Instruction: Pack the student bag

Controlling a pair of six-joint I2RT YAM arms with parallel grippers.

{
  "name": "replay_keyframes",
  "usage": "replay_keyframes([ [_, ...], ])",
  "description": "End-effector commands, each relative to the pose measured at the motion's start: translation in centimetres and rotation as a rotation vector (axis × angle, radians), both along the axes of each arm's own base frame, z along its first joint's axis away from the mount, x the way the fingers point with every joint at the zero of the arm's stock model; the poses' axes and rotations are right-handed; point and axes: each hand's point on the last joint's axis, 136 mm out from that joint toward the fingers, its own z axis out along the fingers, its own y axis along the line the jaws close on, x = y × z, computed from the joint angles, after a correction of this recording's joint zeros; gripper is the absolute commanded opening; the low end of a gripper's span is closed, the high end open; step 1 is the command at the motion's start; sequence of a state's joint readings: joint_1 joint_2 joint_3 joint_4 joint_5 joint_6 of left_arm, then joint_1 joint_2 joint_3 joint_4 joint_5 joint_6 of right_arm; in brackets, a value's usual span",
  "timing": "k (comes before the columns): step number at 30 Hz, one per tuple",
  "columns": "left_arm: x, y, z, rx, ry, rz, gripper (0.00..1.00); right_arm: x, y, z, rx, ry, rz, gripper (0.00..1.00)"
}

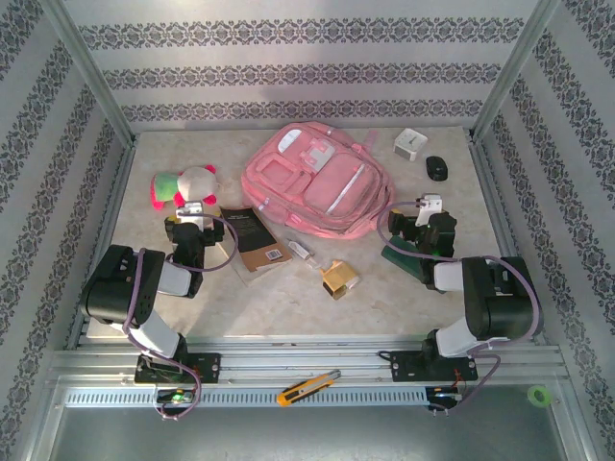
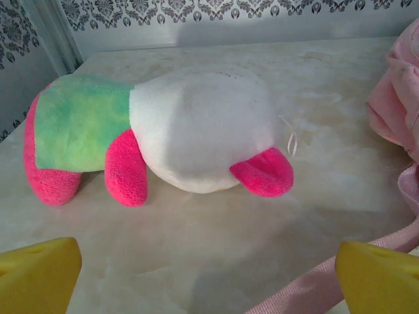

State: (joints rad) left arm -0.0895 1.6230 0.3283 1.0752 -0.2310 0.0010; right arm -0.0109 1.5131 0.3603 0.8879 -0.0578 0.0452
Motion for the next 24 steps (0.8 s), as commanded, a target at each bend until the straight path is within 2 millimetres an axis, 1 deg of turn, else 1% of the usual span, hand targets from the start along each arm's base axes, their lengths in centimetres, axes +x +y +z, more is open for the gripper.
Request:
replay_keyframes([
  [1,0.48,0.23,0.87,0.010,-0.012,-0.007,0.99,0.84,0.02,1.31,-0.007,-0.049,0.010,0.98],
  [24,0.59,0.60,0.65,-0.008,0.001,0.002,0.99,0.89,-0.03,1.39,-0.007,-0.052,0.009,0.98],
])
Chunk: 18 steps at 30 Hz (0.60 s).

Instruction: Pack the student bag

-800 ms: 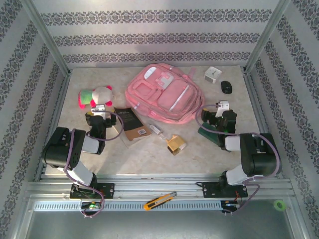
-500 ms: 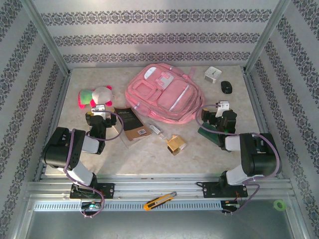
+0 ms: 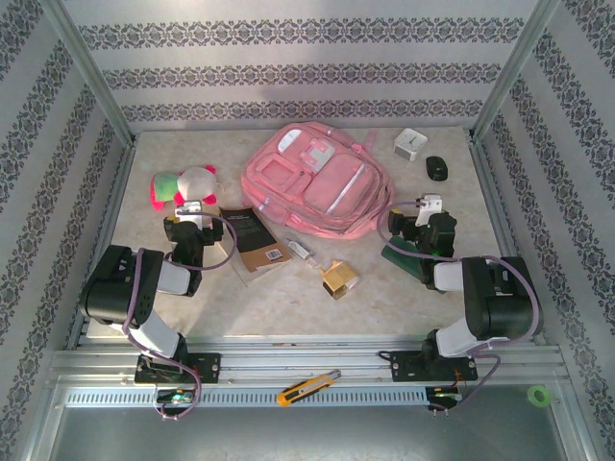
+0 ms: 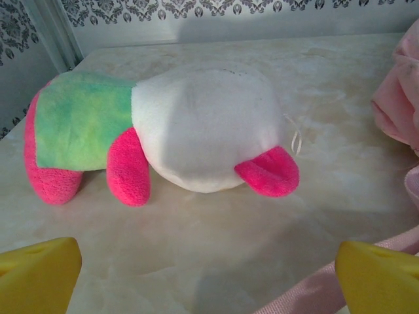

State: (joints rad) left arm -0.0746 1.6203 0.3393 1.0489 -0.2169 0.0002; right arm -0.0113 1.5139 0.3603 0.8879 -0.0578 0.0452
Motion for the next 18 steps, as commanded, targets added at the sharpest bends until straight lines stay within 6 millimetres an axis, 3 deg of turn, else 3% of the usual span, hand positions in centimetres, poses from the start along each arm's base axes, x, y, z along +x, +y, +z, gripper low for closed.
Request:
replay_keyframes([
  [1,0.4,0.3,0.8,-0.003,-0.012,0.001,0.99,0.9,0.0,1.4,-0.007,-0.051,0.009,0.98],
  [15,0.0,1.1,1.3,-0.001,-0.039,0.047,0.99,0.9,0.0,1.4,-0.007,-0.053,0.010,0.98],
  [18,-0.6,0.2,2.4,0.013,-0.079,0.000,0.99,0.8,0.3,2.8,-0.003,-0.075,0.026,0.98],
])
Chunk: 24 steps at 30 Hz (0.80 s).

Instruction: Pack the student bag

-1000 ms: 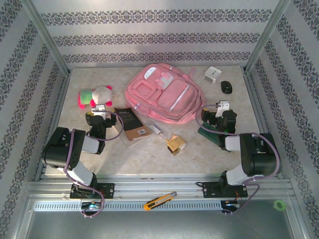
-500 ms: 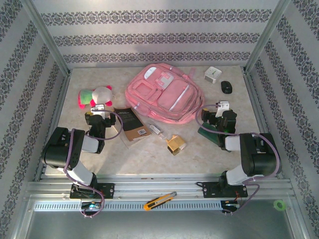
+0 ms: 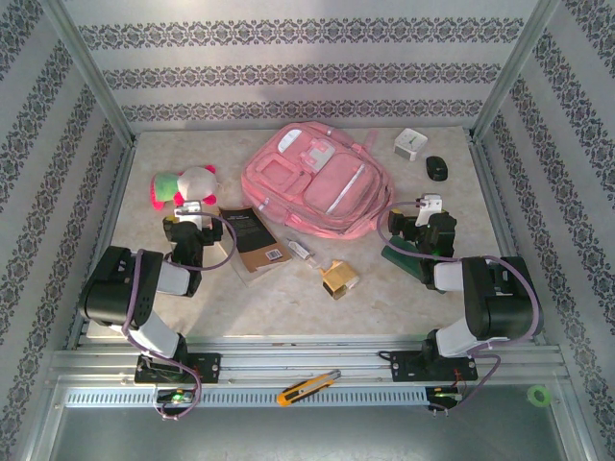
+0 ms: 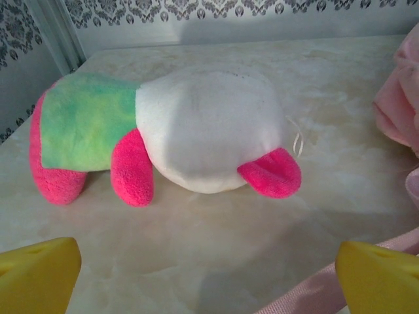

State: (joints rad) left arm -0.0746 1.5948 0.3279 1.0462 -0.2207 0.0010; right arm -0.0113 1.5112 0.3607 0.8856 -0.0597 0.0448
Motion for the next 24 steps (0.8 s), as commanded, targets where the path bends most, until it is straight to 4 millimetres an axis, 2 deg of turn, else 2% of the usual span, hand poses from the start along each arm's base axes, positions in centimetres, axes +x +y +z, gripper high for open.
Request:
replay_keyframes([
  [1,-0.5,0.1,2.7,0.033,-0.072,0.016,0.99,0.6,0.6,3.5,-0.006,-0.061,0.040,0.98],
  [3,-0.7,0.1,4.7,0.052,-0.052,0.033,0.98,0.2,0.5,4.9,0.008,0.004,0.024,0.98],
  [6,-1.0,0.9,10.0,0.018,-0.100,0.091,0.96,-0.6,0.3,8.3,0.094,0.043,-0.034,0.98],
  [9,-1.2,0.8,15.1,-0.014,-0.122,0.094,0.93,-1.3,1.1,11.5,0.145,0.034,-0.052,0.98],
  [12,-1.2,-0.4,17.6,-0.086,-0.065,0.037,0.92,-2.0,2.8,13.2,0.194,0.097,-0.041,0.98],
  [15,-1.2,-3.2,17.2,-0.208,0.081,-0.084,0.87,-3.0,6.0,12.9,0.234,0.248,0.021,0.98],
  [18,-1.9,-5.9,15.0,-0.338,0.244,-0.177,0.81,-4.8,10.4,11.0,0.273,0.401,0.139,0.98],
  [21,-3.0,-7.7,12.4,-0.450,0.351,-0.218,0.77,-7.2,13.9,8.5,0.302,0.492,0.194,0.98],
  [24,-4.0,-8.8,9.4,-0.539,0.416,-0.230,0.75,-9.2,15.3,6.3,0.297,0.560,0.203,0.98],
])
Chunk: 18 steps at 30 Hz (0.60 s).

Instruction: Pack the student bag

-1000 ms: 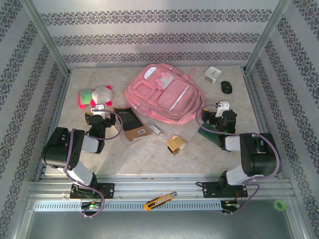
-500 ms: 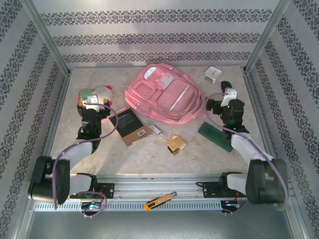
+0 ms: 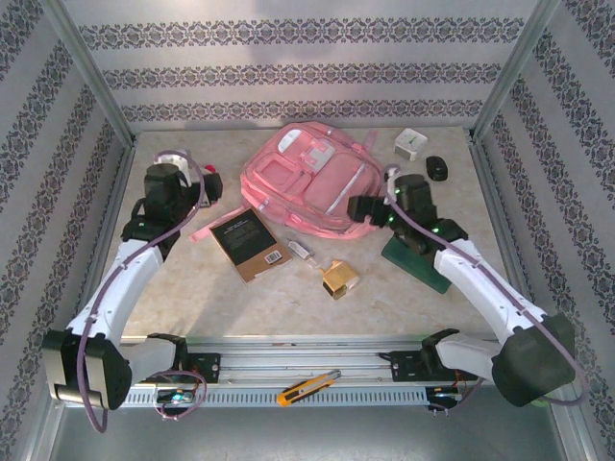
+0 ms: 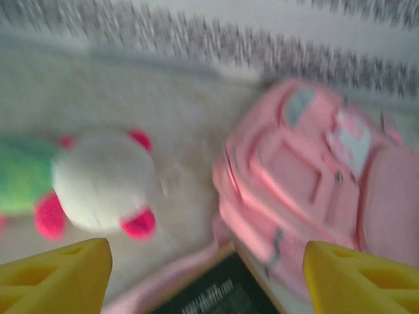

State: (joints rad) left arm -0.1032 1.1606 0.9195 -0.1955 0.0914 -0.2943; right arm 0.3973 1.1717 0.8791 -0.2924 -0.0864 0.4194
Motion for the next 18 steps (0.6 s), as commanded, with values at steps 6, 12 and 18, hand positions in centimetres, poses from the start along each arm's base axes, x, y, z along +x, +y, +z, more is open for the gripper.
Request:
replay_keyframes([
  [6,-4.7,-4.5,-10.0,-0.274,0.344,-0.091,0.72,-5.2,1.5,-6.7,0.099,0.260,-0.038,0.94],
  [12,-5.3,-5.3,-12.0,-0.324,0.388,-0.102,0.71,-4.4,-1.0,-7.1,0.227,0.281,-0.133,0.87],
  [18,-4.7,-5.9,-11.6,-0.343,0.373,-0.120,0.68,-0.5,-3.9,-6.0,0.331,0.272,-0.224,0.74],
])
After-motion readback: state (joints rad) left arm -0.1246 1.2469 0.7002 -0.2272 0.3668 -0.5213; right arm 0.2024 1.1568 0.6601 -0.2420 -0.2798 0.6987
